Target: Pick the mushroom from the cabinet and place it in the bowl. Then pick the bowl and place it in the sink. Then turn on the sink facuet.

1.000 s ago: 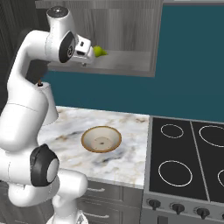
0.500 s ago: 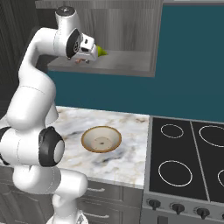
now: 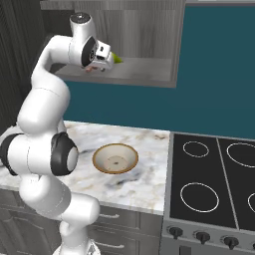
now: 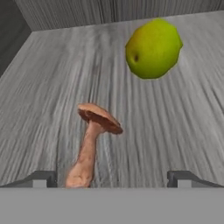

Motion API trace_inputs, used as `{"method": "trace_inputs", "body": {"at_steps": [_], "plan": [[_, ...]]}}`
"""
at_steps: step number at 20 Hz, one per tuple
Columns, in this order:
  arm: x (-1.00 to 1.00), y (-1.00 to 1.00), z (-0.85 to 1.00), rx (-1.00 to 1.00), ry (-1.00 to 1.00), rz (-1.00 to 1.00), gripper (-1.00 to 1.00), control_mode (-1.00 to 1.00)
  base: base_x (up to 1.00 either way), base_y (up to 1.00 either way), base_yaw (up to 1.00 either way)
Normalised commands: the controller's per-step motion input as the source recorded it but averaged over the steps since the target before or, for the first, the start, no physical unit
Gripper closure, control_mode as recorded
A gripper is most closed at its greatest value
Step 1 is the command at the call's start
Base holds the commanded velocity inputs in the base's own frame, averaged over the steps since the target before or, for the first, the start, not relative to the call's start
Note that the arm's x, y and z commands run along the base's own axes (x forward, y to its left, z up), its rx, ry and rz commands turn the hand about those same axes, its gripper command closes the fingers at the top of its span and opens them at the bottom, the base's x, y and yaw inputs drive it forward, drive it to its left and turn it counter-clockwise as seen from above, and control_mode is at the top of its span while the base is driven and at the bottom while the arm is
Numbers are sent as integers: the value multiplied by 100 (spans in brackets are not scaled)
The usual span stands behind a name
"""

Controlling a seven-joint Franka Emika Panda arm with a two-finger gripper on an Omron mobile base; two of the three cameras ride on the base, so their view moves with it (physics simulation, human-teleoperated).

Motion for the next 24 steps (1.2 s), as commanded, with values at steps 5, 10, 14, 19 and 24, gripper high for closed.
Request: {"method": "trace_inputs", "body": {"at_steps": [5, 10, 14, 19, 24], "plan": [[37, 5, -17, 0, -2, 0, -100, -100, 0, 0, 0], [30, 7, -22, 0, -4, 0, -100, -100, 0, 0, 0], [20, 7, -17, 0, -5, 0, -100, -100, 0, 0, 0], [2, 6, -20, -1, -5, 0, 100, -100, 0, 0, 0], [0, 2, -28, -1, -3, 0, 100, -100, 0, 0, 0]]}}
